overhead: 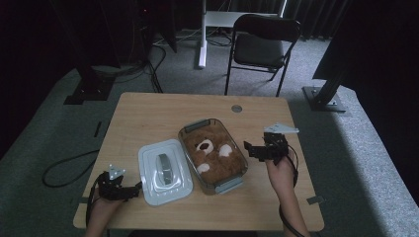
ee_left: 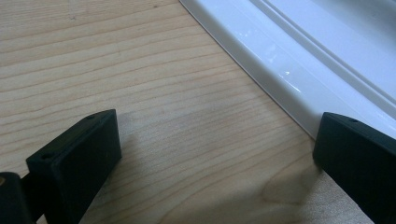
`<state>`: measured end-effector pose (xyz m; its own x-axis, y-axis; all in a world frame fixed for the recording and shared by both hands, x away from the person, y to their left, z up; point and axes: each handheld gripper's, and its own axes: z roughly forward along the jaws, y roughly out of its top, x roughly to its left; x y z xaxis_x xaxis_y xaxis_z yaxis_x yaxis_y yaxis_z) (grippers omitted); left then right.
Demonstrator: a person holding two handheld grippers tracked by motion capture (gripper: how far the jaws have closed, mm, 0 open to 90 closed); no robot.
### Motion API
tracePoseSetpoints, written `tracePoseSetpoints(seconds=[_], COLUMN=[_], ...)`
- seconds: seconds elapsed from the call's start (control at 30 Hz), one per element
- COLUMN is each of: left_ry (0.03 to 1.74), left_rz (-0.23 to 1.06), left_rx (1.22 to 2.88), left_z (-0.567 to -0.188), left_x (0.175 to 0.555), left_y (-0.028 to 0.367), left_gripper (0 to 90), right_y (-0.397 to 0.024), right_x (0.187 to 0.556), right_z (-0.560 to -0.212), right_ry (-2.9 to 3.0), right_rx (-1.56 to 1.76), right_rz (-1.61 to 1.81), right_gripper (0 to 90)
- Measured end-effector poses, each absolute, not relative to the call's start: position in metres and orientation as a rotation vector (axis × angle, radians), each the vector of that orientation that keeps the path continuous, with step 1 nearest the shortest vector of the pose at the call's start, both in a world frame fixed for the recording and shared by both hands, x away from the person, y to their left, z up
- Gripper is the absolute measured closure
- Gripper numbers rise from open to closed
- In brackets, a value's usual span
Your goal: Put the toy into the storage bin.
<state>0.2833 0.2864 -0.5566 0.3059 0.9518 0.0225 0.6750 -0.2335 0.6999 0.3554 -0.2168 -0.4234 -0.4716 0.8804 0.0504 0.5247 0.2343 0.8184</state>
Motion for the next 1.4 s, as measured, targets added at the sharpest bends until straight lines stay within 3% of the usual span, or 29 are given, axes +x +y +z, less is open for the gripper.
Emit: tracePoseSetpoints(seconds=[0.3,0.63,1.03,1.4], left_ry=[1.441,1.448,1.496,1.428], left_rz=[0.615,0.615,0.557,0.529], left_rx=[1.991,1.981,1.967,2.005], left_z=[-0.557,-0.557,-0.539,-0.522], left_x=[0.283,0.284,0.288,0.284], left_y=[0.286,0.288,0.293,0.275], left_gripper=[1.6,1.6,1.6,1.7], right_y=[-0.24,-0.236,-0.21,-0.19], right_x=[0.368,0.363,0.352,0.341], right_z=[-0.475,-0.517,-0.535,-0.534], right_ry=[2.07,2.147,2.258,2.321], right_rx=[1.431,1.472,1.406,1.333], right_rz=[1.042,1.08,1.137,1.168], right_gripper=[12.7,12.5,13.6,13.7])
